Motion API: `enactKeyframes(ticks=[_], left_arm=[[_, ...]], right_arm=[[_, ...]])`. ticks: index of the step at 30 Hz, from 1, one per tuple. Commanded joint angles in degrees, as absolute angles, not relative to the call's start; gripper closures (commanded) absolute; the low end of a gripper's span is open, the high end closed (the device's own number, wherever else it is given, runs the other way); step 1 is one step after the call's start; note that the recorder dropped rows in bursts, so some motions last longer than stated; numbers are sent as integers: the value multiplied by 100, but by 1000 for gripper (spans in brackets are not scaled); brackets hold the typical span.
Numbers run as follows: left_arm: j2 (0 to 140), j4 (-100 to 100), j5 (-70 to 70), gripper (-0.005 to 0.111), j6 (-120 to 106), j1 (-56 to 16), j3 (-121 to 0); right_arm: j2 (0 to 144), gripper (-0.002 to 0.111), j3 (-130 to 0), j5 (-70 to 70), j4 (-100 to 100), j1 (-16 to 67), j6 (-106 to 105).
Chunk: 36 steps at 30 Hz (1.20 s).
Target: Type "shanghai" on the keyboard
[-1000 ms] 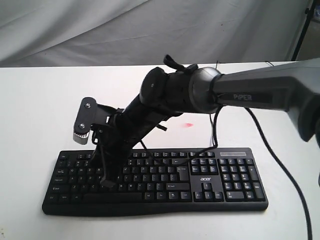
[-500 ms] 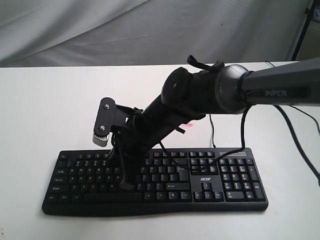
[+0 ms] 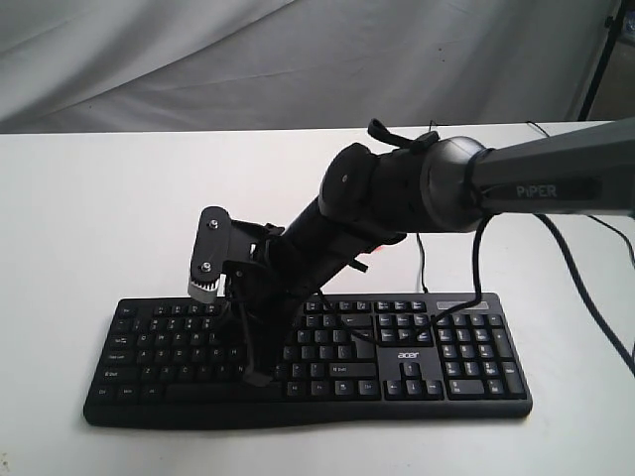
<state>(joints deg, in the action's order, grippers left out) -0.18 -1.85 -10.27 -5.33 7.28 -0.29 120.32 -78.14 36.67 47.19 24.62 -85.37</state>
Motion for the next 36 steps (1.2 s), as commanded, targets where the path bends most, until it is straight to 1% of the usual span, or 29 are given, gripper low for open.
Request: enactKeyframes(ticks=[1,22,36], left_arm=[[0,-182,-997,106,-518,707,0],[0,-182,-997,106,-518,707,0],[0,-182,-997,106,-518,707,0]], right_arm=[[12038,108,-7777,3711,4652,2455,-8611],[12038,108,-7777,3901,4640,2455,-8822],[12202,108,-7777,3775,4572,2543,-8862]])
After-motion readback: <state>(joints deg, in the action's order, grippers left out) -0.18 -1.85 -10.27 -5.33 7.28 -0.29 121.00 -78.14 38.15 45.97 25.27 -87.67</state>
